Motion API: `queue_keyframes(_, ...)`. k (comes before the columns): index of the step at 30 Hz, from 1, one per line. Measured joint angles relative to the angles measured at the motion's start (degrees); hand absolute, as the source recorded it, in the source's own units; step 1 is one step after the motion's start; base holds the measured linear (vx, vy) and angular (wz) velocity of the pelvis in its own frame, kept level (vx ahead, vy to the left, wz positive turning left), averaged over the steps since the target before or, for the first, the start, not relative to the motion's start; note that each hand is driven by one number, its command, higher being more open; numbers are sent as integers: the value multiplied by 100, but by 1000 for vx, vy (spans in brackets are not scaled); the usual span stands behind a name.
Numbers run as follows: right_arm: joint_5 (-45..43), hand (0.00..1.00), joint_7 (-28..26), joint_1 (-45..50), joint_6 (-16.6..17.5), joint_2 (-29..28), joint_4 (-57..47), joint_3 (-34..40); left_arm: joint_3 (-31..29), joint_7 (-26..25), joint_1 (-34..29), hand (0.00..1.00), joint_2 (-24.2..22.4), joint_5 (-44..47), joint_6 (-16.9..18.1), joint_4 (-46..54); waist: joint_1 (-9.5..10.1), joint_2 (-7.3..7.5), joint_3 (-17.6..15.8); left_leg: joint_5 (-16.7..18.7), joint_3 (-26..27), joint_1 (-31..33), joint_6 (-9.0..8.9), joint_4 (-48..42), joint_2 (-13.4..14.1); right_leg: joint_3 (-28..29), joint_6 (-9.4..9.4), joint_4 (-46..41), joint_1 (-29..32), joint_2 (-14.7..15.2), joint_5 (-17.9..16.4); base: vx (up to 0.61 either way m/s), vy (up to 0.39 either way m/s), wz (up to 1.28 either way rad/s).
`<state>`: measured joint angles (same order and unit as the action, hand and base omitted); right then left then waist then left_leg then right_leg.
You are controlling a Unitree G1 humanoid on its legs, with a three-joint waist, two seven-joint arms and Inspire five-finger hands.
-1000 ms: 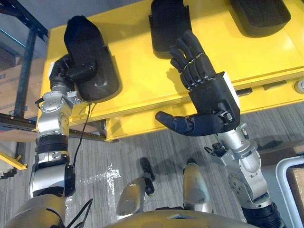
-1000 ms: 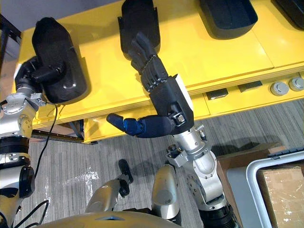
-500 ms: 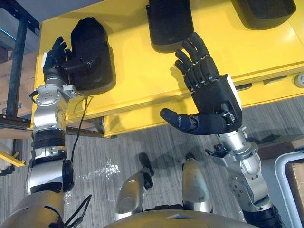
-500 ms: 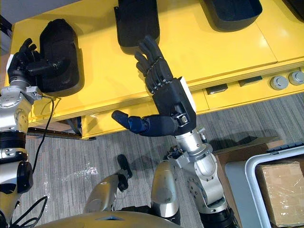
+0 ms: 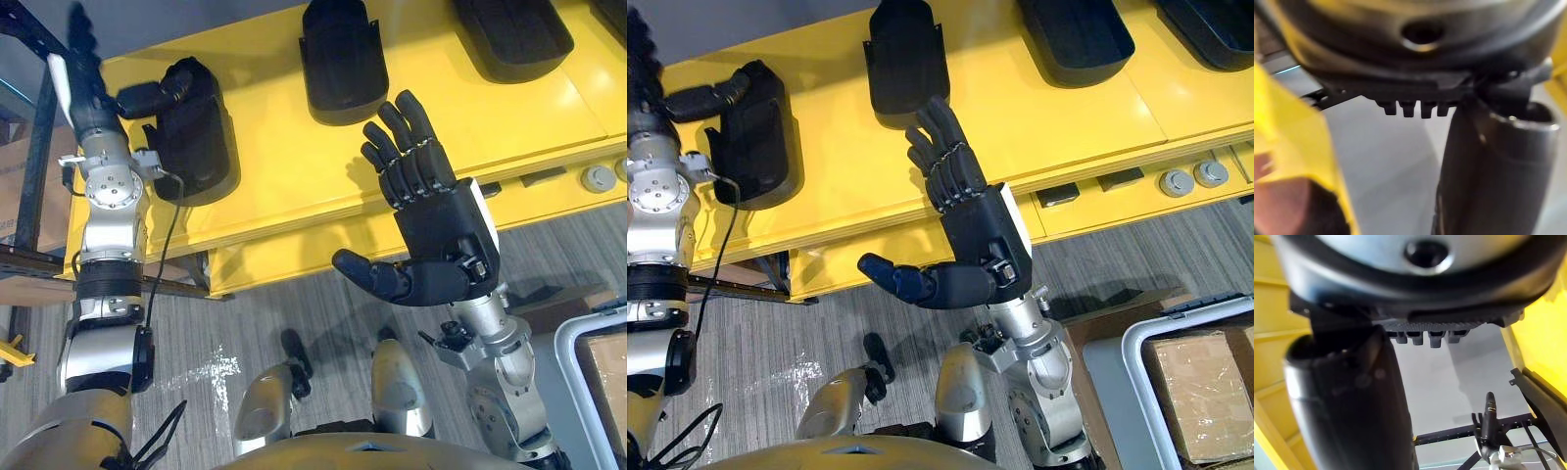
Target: Walk over and take three plastic housings, then place them on the shelf
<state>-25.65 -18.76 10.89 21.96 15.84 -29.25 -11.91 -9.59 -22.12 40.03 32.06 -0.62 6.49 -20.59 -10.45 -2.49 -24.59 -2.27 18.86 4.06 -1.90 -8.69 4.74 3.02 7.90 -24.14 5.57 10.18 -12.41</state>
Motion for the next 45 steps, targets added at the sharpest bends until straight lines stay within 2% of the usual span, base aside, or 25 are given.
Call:
queue_keyframes(3,70,100,-61,4,-1,-6,331,-10,0,-610,-32,100,19,-672,-10,294,5,41,225,-9,-115,-182,-7,102,-14,-132,-5,175,-283,-4,7,41,-11,13)
queue_keyframes(5,78,100,-56,20,-8,-8,547,-17,-10,-1084,-250,100,180,-946,-2,565,-2,38,515,-21,-196,-305,-24,211,-27,-222,-16,342,-476,-13,13,63,-6,14)
queue_keyframes(8,179,100,30,66,-8,-30,694,-1,-67,-1249,-519,100,313,-914,136,928,30,36,815,-50,-315,-418,-49,335,-44,-337,-22,526,-667,-26,17,70,-11,16)
queue_keyframes(10,296,100,68,73,-17,-42,785,-3,-126,-1056,-857,100,312,-700,341,1350,62,39,965,-70,-403,-497,-58,412,-93,-421,-35,641,-813,-26,25,47,-5,19)
queue_keyframes(12,534,100,71,71,-35,-85,923,22,-244,-289,-1693,100,95,-121,748,2348,97,28,1121,-122,-540,-572,-65,548,-128,-560,-52,789,-950,-20,37,27,-7,27)
queue_keyframes(14,667,100,72,70,-44,-125,972,26,-271,96,-2139,100,-160,140,866,2865,134,27,1161,-164,-588,-617,-66,626,-141,-617,-52,863,-1017,-24,54,23,-11,16)
queue_keyframes(18,967,100,30,53,-82,-323,1086,311,-189,1722,-3939,100,-1520,894,1129,4236,288,6,1276,-276,-765,-675,-69,827,-170,-830,-78,1141,-1225,-43,159,18,-13,22)
queue_keyframes(21,1124,100,33,64,-109,-440,1090,649,-131,2560,-4836,100,-2081,1323,1139,4574,417,3,1329,-387,-853,-679,-60,991,-189,-930,-76,1292,-1281,-60,230,-11,-1,18)
queue_keyframes(23,1305,100,106,68,-116,-465,1099,757,11,3048,-5216,100,-2291,1712,1135,4652,507,-1,1385,-444,-921,-675,-47,1112,-203,-1007,-83,1423,-1325,-72,296,-13,8,17)
queue_keyframes(26,1405,100,229,74,-118,-473,1102,789,240,3769,-5617,100,-2454,1945,1007,4754,598,26,1415,-568,-1005,-675,-41,1291,-219,-1102,-86,1538,-1364,-87,357,-21,16,22)
queue_keyframes(28,1402,100,285,85,-129,-528,1102,747,377,4241,-5858,100,-2459,2074,800,4780,644,47,1416,-627,-1031,-664,-30,1348,-226,-1160,-97,1542,-1359,-90,367,-33,15,13)
queue_keyframes(32,1331,100,421,273,-136,-536,1102,747,482,4692,-6232,100,-2460,2114,591,4779,701,56,1419,-655,-1060,-599,-32,1358,-211,-1204,-124,1636,-1350,-115,409,-20,4,4)
queue_keyframes(36,1271,100,427,497,-159,-534,1108,803,474,5245,-6432,100,-2425,2306,529,4777,705,68,1421,-704,-1068,-444,-19,1359,-199,-1211,-112,1684,-1220,-133,496,-14,2,4)
queue_keyframes(40,1040,100,397,589,-159,-534,1109,806,472,5337,-6550,100,-2334,2305,444,4732,707,83,1424,-703,-1050,-441,-18,1362,-202,-1194,-102,1715,-1220,-129,520,3,6,-2)
queue_keyframes(43,703,100,-60,620,-244,-495,1113,802,421,5190,-6645,100,-2298,2451,448,4716,713,85,1426,-701,-1053,-443,-19,1373,-197,-1197,-104,1722,-1221,-131,518,0,0,0)
queue_keyframes(45,560,100,-577,616,-358,-387,1170,759,397,5047,-6696,100,-2304,2755,487,4707,726,92,1429,-702,-1086,-442,-20,1373,-198,-1215,-103,1723,-1229,-133,518,-1,-1,3)
